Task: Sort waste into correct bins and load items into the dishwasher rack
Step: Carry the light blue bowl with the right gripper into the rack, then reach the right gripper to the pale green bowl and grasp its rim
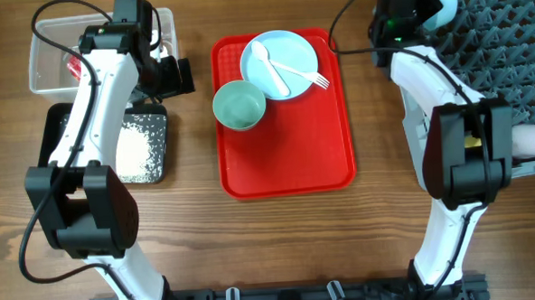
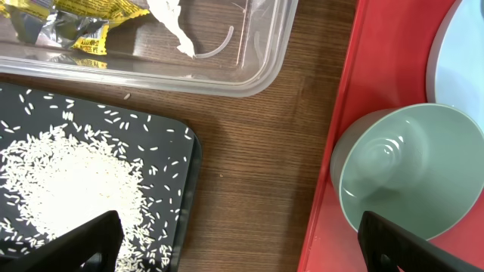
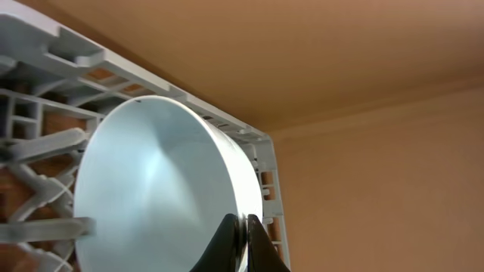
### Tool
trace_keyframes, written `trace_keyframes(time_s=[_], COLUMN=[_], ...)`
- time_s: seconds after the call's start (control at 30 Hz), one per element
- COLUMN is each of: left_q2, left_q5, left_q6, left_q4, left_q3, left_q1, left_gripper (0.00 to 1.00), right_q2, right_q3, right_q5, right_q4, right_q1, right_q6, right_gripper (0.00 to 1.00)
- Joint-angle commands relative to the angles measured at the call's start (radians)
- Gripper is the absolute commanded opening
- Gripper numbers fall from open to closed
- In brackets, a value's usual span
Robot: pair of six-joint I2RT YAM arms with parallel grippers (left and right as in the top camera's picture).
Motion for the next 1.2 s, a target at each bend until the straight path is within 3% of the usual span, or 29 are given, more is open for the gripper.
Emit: trace_keyframes(time_s=[0.0, 0.03, 0.1, 0.13, 0.2, 0.3, 0.43, 0.67, 0.97, 1.17], left_q2=[0.009, 0.009, 0.009, 0.009, 0.009, 0.009, 0.009, 0.009, 0.009, 0.009], left_q5=[0.008, 0.008, 0.008, 0.008, 0.008, 0.008, 0.008, 0.008, 0.008, 0.008], left_q6=[-0.013, -0.013, -0.013, -0.013, -0.013, -0.013, -0.013, -0.013, -0.013, -0.013], left_q4=[0.000, 0.000, 0.000, 0.000, 0.000, 0.000, 0.000, 0.000, 0.000, 0.000], left_q3=[-0.005, -0.005, -0.005, -0.005, -0.005, -0.005, -0.005, -0.005, -0.005, -0.005], left_q1=[0.006, 0.006, 0.006, 0.006, 0.006, 0.006, 0.006, 0.006, 0.006, 0.006], left_gripper=[1.00, 1.00, 1.00, 1.00, 1.00, 1.00, 1.00, 1.00, 1.00, 1.00], right_q2=[0.028, 0.028, 0.028, 0.028, 0.028, 0.028, 0.028, 0.027, 0.017, 0.017], right_q3=[0.005, 0.005, 0.005, 0.005, 0.005, 0.005, 0.005, 0.005, 0.005, 0.005], right_q5=[-0.027, -0.027, -0.026, -0.024, 0.005, 0.034, 0.043, 0.264, 0.171, -0.003], right_q4=[-0.029, -0.038, -0.043, -0.042, -0.033, -0.016, -0.008, 0.222, 0.092, -0.158], right_q1=[0.022, 0.026, 0.031, 0.032, 0.032, 0.032, 0.062, 0.105, 0.195, 0.258], right_q6=[0.006, 0.006, 0.006, 0.007, 0.037, 0.090, 0.084, 0.097, 0.172, 0.472], right_gripper=[0.13, 0.22, 0.56, 0.67, 0.84, 0.96, 0.99, 1.00, 1.00, 1.00])
